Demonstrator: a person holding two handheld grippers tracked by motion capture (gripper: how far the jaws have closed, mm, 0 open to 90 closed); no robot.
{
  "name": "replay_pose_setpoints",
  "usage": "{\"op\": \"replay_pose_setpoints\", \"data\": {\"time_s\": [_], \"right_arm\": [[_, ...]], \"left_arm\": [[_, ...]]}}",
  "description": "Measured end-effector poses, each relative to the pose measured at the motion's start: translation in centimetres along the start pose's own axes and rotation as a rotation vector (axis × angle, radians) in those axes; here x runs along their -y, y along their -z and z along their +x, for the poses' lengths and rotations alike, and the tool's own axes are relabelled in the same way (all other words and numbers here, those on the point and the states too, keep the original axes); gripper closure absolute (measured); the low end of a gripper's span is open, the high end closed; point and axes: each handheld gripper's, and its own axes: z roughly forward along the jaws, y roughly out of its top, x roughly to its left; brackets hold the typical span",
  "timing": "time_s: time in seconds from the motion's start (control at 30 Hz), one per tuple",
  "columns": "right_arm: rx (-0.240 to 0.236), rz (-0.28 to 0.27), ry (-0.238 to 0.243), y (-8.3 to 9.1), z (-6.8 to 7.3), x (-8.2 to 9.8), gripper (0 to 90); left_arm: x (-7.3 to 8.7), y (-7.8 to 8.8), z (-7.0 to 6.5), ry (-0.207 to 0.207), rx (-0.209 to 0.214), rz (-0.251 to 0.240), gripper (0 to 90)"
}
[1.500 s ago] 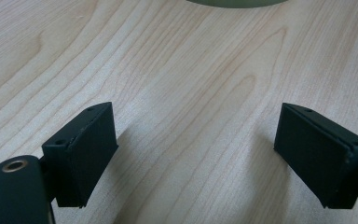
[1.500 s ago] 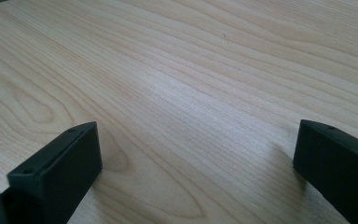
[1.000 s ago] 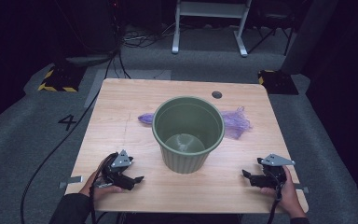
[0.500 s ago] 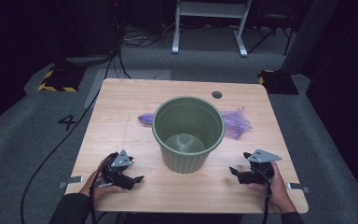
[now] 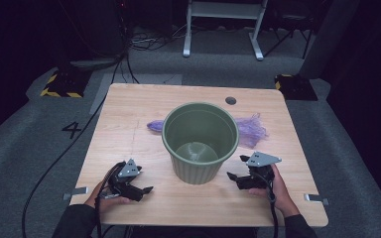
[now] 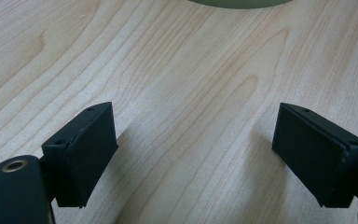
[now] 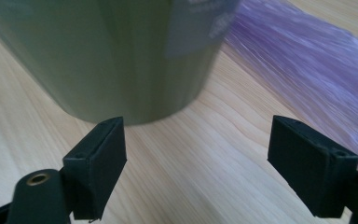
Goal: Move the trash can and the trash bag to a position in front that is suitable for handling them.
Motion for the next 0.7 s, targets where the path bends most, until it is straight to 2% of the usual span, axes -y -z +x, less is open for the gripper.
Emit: {"op": "replay_pose_setpoints", "data": {"time_s": [0.3,0.7], "right_arm": [[-0.033,-0.008,0.021,-1.1,0.8,-1.0,18.7],[-0.083,-0.014,0.072,-2.2,2.3,-2.2,16.0]], "left_arm": [[0.0,0.0,0.0,-0.001,0.000,0.001,13.1],[0.0,0.0,0.0,0.000,0.001,0.002,13.1]]}}
